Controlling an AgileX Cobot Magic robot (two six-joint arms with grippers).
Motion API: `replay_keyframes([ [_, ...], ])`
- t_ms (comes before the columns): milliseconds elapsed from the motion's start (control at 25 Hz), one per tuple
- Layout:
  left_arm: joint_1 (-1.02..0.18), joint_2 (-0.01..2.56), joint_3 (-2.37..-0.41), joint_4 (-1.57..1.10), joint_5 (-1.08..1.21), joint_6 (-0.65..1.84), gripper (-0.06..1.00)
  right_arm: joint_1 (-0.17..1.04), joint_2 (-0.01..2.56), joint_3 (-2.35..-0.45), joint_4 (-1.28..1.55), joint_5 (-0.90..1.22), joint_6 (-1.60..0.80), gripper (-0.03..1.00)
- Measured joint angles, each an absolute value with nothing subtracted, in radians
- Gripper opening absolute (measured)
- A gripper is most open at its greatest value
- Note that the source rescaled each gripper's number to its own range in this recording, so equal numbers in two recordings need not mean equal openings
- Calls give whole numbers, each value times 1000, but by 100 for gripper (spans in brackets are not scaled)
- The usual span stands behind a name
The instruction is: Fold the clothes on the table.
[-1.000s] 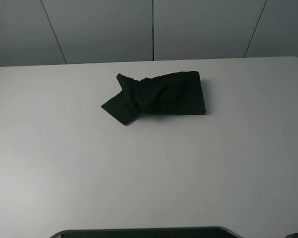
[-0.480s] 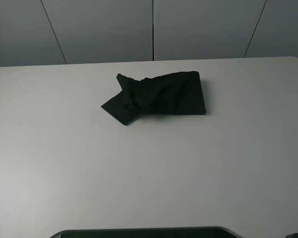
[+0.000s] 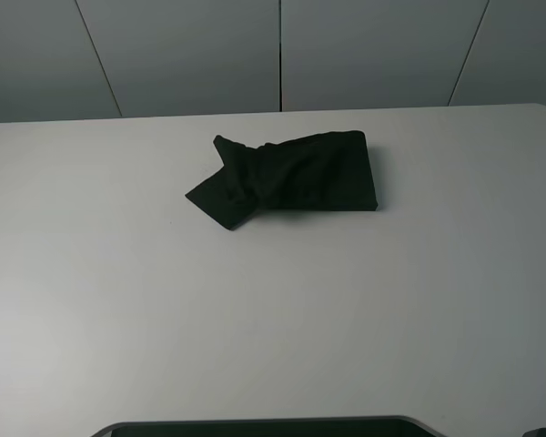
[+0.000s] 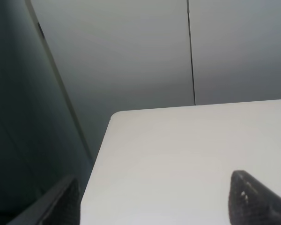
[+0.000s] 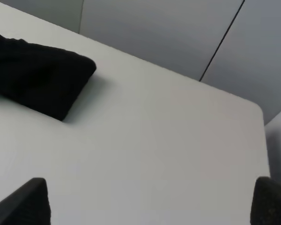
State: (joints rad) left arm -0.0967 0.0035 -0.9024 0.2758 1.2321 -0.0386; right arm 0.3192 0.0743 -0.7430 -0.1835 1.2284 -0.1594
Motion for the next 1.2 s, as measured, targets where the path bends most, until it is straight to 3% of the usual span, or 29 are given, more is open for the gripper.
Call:
replay_keyframes([
  [240,15,3,-900,170,1232,0,90,136,74,-743,49,1208,-212,92],
  [560,27,3,-727,76,1228,29,90,-40,4,-598,115,1137,-246,92],
  [1200,9,0,-516,-29,1099,21,90,-58,0,-516,88,1105,-194,92],
])
